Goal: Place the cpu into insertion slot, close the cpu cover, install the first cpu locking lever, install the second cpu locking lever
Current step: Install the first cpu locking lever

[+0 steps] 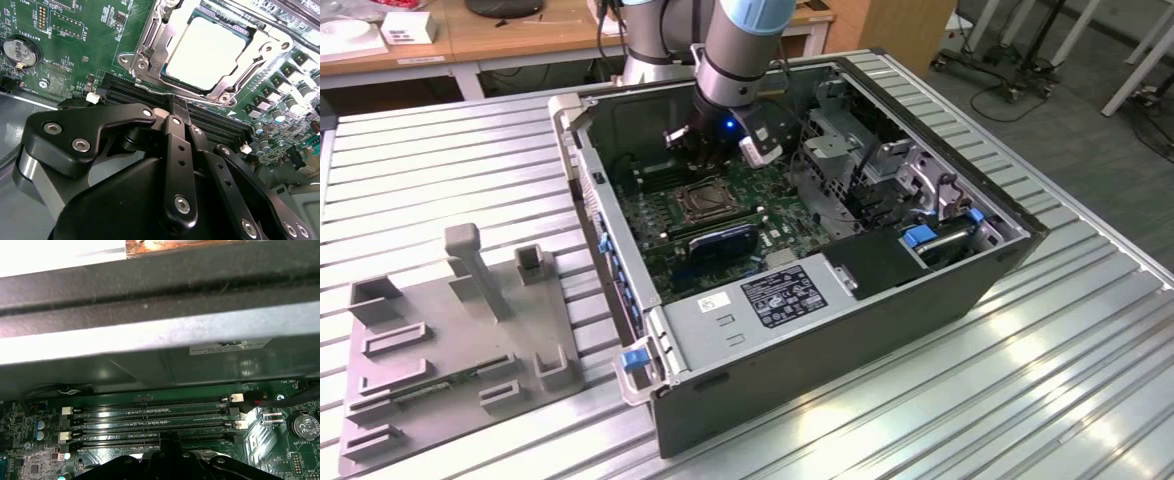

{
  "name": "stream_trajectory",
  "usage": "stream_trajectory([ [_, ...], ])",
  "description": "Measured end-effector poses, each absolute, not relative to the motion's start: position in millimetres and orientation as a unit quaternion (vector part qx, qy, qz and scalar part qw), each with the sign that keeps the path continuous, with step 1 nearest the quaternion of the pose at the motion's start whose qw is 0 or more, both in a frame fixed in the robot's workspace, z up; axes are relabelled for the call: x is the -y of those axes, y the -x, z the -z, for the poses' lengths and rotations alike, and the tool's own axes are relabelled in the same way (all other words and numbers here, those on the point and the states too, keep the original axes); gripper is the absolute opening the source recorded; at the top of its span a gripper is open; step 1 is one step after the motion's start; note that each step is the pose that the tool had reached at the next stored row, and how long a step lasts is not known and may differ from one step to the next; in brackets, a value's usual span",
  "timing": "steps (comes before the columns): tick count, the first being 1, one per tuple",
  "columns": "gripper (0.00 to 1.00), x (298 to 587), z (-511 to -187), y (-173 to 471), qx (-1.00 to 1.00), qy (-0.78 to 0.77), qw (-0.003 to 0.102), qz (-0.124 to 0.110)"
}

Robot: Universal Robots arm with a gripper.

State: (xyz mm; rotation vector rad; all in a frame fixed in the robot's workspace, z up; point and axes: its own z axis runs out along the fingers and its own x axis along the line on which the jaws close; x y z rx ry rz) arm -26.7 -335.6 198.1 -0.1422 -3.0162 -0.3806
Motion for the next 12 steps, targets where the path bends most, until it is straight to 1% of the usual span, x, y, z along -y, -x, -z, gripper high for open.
stream_trajectory([
  [12,0.11,335.6,-193.7,26.7,0.99,0.047,0.049,0.125],
])
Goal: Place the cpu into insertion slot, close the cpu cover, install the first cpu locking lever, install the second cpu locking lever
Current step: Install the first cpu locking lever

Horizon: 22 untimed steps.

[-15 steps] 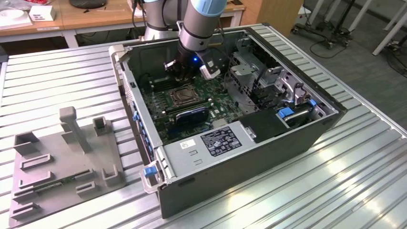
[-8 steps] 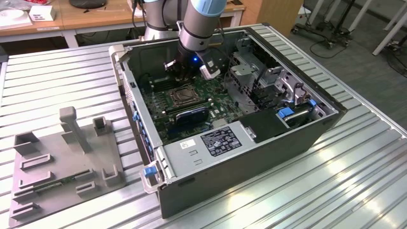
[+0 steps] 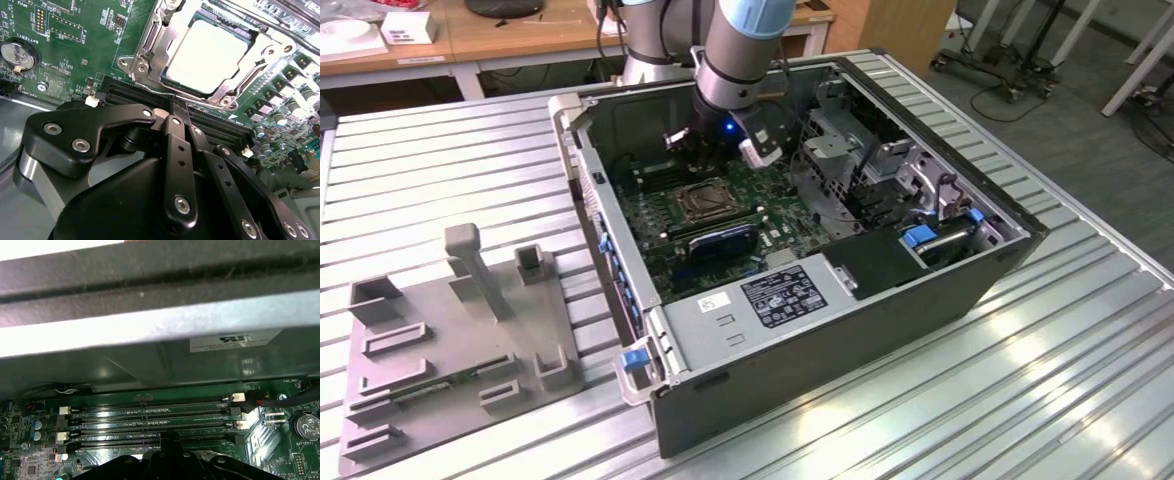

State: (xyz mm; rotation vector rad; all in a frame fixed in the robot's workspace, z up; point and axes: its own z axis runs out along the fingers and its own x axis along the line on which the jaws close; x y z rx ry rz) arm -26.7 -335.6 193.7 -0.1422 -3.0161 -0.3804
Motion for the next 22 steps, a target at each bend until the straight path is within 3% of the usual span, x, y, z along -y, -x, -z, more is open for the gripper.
stream_trajectory([
  [22,0.11,335.5,-190.7,19.2,0.99,0.047,0.051,0.125],
])
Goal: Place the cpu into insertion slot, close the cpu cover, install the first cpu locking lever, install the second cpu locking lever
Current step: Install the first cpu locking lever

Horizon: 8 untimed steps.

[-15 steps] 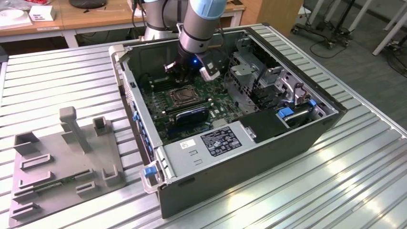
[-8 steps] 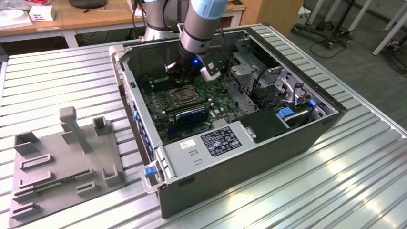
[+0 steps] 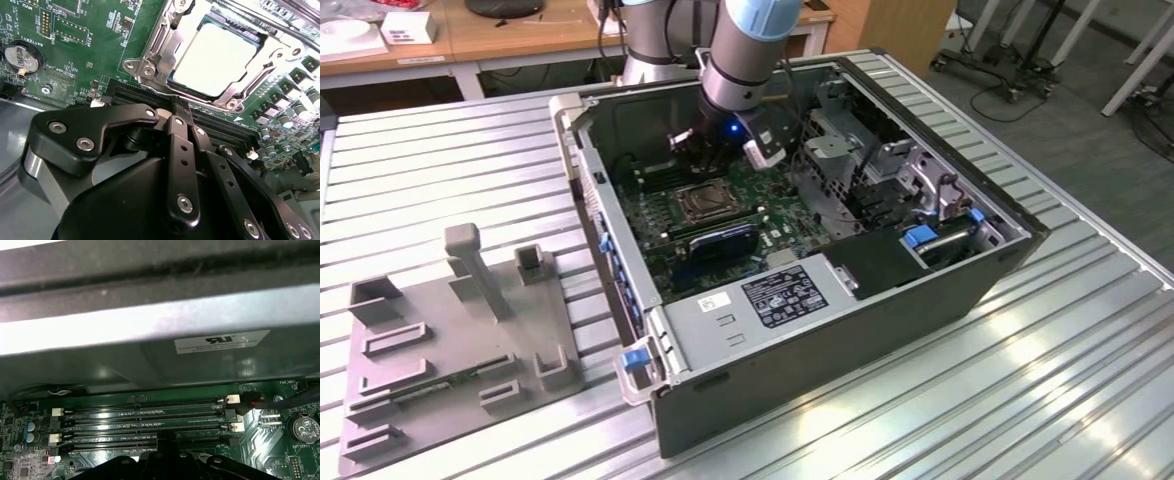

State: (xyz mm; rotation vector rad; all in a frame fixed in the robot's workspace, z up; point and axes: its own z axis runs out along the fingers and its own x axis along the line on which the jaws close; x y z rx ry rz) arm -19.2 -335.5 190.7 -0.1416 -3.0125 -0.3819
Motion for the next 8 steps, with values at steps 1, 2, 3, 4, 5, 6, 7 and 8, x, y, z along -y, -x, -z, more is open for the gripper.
stream_trajectory([
  [1,0.11,335.5,-190.7,18.4,0.99,0.046,0.05,0.125],
  [2,0.11,335.6,-190.6,17.6,0.99,0.047,0.049,0.125],
  [3,0.11,335.6,-190.6,17.0,0.99,0.047,0.049,0.125],
  [4,0.11,335.6,-190.6,16.5,0.99,0.047,0.049,0.125],
  [5,0.11,335.6,-190.5,16.1,0.99,0.047,0.049,0.125],
  [6,0.11,335.6,-190.5,16.0,0.99,0.047,0.049,0.125],
  [7,0.11,335.6,-190.5,15.9,0.99,0.047,0.049,0.125],
  [8,0.11,335.5,-190.6,15.9,0.99,0.047,0.049,0.125],
])
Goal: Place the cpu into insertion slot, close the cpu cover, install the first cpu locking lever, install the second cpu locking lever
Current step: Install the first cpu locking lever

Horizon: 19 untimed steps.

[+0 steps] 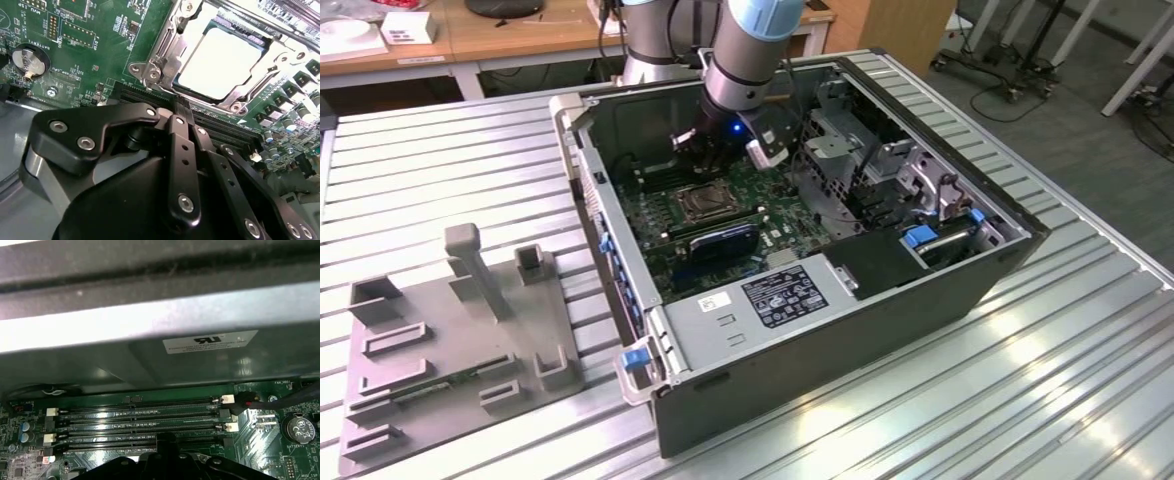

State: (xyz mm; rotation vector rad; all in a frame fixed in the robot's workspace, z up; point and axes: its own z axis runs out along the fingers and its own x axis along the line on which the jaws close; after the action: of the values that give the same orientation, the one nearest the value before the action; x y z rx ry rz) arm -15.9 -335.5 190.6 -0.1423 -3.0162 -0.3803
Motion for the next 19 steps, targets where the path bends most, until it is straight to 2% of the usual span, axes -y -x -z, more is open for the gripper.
stream_trajectory([
  [19,0.11,335.4,-192.9,16.0,0.989,0.046,0.048,0.129],
])
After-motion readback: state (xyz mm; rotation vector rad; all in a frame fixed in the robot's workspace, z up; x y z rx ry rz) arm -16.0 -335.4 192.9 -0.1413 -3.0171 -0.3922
